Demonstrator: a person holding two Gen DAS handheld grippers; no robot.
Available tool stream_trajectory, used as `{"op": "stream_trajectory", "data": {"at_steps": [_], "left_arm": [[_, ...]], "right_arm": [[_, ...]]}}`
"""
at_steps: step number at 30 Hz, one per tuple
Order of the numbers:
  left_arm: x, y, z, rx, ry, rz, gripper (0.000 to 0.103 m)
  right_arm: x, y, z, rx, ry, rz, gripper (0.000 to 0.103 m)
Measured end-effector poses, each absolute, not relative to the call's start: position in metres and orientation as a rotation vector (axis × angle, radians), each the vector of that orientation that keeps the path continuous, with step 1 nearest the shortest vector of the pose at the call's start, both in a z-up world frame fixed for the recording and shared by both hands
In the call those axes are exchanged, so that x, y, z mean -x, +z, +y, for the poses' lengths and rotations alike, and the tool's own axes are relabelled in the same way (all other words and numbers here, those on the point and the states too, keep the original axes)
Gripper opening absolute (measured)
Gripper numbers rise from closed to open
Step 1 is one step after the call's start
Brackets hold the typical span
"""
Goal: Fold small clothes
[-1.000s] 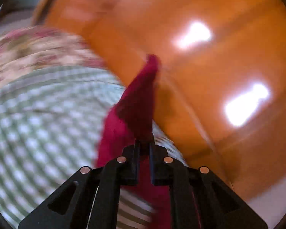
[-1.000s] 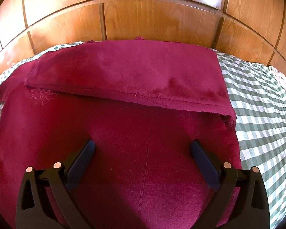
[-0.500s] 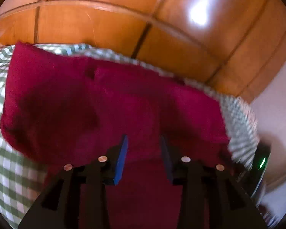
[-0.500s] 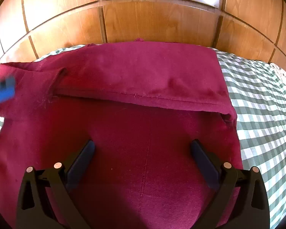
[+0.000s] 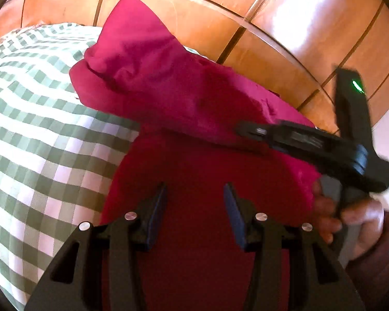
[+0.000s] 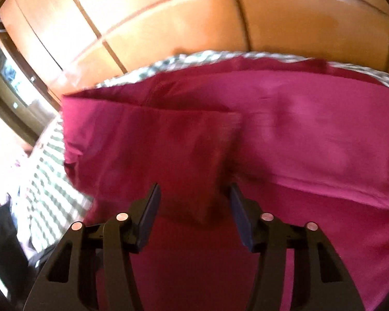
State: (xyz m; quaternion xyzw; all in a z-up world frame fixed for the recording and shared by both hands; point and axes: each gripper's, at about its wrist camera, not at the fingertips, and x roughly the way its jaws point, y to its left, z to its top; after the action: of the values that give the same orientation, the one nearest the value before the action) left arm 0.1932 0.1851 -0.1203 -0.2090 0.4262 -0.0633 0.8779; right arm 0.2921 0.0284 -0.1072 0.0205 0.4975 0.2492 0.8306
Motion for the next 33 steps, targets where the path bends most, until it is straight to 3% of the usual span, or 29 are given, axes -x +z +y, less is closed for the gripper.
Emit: {"op": "stream_trajectory", "data": {"at_steps": [2, 8, 11, 16, 22, 33], "left_arm": [[-0.193, -0.123, 0.186, 0.442, -0.132, 0.890, 0.045], [-0.193, -0.125, 0.183, 0.430, -0.130, 0.884, 0.045], [-0.195, -0.126, 0.180, 0.431, -0.128, 0.882, 0.046], [-0.198, -0.127, 0.172, 0.415, -0.121, 0.889, 0.046], [-0.202, -0.116, 0.168, 0.408, -0.120, 0.915, 0.044], [-0.285, -0.058, 0.142, 0.290, -0.172, 0.766, 0.045]], "right_arm": [[-0.290, -0.097, 0.040, 0.013, 0.526, 1.033, 0.006], [-0.274, 0.016, -0.010, -0.048, 0.521, 0.706, 0.006], [-0.280, 0.038, -0.060, -0.073, 0.416, 0.637, 0.006], [-0.311, -0.023, -0.143, -0.100, 0.159, 0.770, 0.006], [-0.324, -0.101, -0.175, -0.160, 0.036, 0.893, 0.006], [-0.316, -0.091, -0.173, -0.187, 0.107, 0.872, 0.006]]}}
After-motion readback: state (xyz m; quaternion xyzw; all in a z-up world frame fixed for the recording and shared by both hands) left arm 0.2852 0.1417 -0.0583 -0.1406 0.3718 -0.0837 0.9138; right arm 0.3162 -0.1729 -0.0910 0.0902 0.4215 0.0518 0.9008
